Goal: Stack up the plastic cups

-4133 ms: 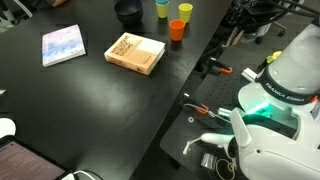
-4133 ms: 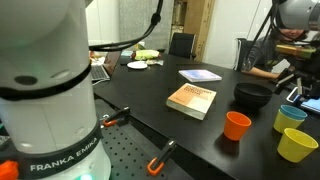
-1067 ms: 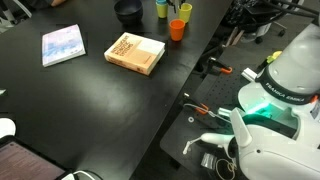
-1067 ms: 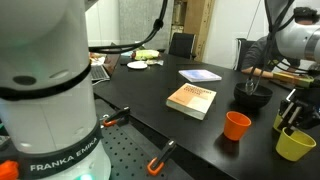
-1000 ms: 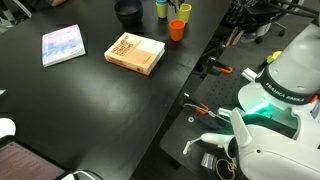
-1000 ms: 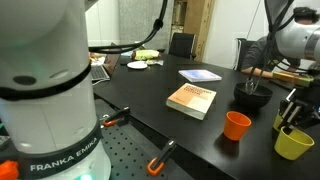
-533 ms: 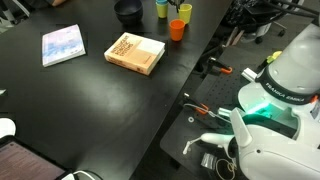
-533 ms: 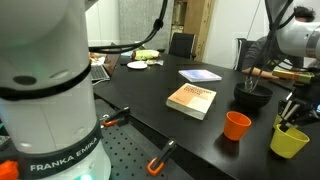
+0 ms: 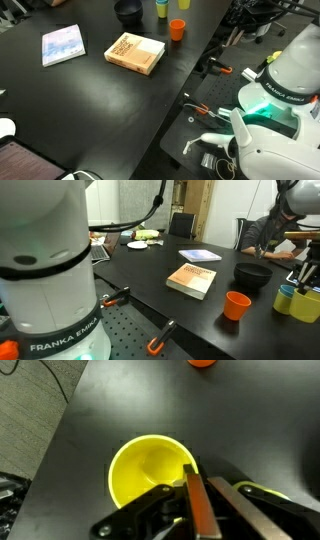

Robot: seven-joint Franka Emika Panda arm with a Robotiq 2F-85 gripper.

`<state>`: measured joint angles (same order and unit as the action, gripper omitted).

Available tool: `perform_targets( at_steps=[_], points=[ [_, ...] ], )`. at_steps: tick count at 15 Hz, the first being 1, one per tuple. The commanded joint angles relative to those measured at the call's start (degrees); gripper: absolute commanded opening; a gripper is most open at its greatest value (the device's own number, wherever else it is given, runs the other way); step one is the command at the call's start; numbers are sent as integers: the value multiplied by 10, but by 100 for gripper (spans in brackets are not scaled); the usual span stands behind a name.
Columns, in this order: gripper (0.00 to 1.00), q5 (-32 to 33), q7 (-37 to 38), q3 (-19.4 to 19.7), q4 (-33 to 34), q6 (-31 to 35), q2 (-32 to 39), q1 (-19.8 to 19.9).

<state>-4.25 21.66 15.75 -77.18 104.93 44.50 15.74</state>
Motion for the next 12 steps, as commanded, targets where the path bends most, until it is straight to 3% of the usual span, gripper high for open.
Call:
perform_targets(
  at_steps=[1,12],
  points=[
    [1,23,13,0,68,-26,5,-10],
    [1,21,10,-25,248,-54,96,-8]
  ],
)
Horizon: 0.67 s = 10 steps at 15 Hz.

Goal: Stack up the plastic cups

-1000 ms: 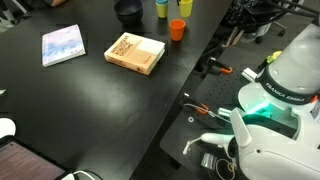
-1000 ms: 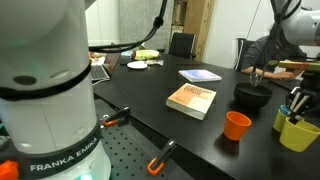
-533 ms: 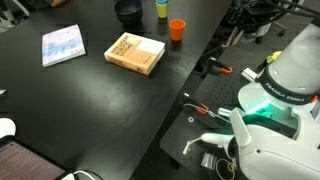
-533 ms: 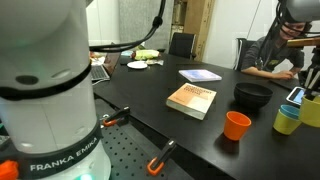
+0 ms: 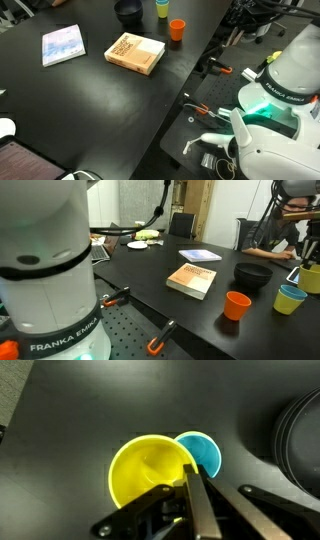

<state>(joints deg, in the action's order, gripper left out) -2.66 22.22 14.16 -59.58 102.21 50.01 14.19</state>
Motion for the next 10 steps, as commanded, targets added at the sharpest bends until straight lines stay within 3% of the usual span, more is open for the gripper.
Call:
perform_targets(
  at_steps=[1,10],
  points=[
    [1,6,5,-10,83,-30,50,8],
    [1,8,3,-19,168,-58,114,8]
  ],
)
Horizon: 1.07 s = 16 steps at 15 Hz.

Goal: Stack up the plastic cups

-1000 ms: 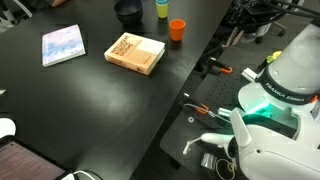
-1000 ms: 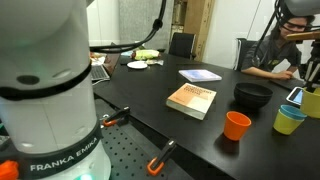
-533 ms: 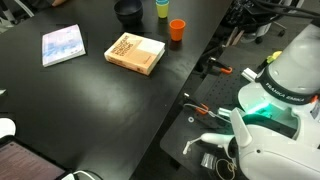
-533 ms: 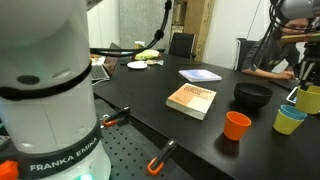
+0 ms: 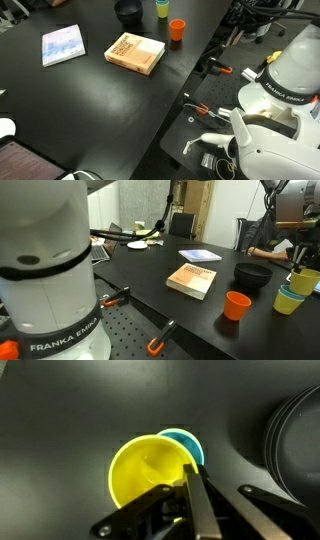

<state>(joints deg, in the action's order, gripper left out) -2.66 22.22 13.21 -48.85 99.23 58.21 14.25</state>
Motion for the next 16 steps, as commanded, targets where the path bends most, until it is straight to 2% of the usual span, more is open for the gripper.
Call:
perform_targets(
  at_steps=[1,4,5,6,8,9,12,16],
  points=[
    [1,1,1,-1,59,-26,33,2],
    [1,1,2,-1,74,-33,44,1],
    [8,1,2,-1,77,-34,46,1],
    [31,1,3,-1,80,-35,48,1],
    [34,1,4,0,83,-37,49,0],
    [39,1,5,0,82,-40,46,0],
    [64,2,6,2,79,-54,37,-1],
    [92,-2,4,0,29,-51,3,-7]
  ],
)
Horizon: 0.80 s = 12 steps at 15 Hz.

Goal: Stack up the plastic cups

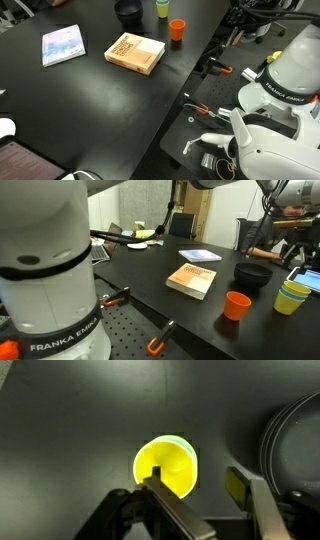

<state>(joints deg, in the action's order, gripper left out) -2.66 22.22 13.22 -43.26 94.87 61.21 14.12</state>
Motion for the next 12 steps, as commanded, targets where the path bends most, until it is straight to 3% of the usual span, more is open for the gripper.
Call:
perform_targets(
  at_steps=[1,12],
  points=[
    [99,-9,8,-4,-47,0,-38,-6],
    [100,-45,27,-19,-327,138,-197,-70]
  ],
)
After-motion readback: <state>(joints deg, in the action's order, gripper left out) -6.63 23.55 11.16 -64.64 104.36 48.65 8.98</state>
